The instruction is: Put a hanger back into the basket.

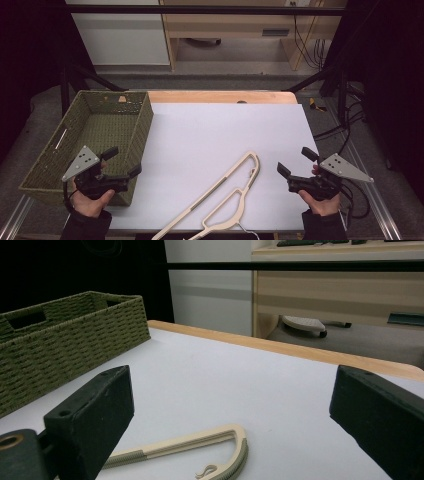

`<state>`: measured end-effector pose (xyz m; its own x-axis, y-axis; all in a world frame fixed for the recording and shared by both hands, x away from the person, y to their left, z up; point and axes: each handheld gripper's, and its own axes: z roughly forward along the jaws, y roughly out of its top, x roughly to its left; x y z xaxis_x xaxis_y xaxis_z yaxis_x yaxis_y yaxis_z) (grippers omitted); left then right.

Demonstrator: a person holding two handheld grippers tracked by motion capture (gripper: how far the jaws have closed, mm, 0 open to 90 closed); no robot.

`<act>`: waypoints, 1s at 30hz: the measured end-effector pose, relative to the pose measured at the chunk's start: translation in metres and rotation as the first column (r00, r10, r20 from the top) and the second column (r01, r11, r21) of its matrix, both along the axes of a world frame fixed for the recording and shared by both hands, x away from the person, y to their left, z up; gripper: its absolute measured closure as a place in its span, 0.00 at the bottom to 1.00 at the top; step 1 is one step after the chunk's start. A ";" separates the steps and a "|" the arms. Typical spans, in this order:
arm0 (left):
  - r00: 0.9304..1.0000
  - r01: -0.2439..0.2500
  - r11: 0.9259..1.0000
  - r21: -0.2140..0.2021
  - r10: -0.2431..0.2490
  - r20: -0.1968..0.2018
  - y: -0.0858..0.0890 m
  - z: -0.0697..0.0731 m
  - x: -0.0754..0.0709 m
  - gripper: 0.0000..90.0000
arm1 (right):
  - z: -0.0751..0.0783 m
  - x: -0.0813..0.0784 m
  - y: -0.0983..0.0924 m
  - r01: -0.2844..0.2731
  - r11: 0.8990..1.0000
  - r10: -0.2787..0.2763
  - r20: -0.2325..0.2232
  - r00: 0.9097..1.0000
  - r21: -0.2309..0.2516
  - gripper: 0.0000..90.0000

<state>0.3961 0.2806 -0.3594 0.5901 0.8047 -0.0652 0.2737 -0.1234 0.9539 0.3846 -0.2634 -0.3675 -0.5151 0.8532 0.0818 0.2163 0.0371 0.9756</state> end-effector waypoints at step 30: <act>1.000 0.001 0.999 0.035 -0.001 -0.020 -0.005 -0.007 0.001 0.03 | -0.022 -0.021 0.050 -0.110 0.982 0.085 -0.163 0.983 -0.151 0.14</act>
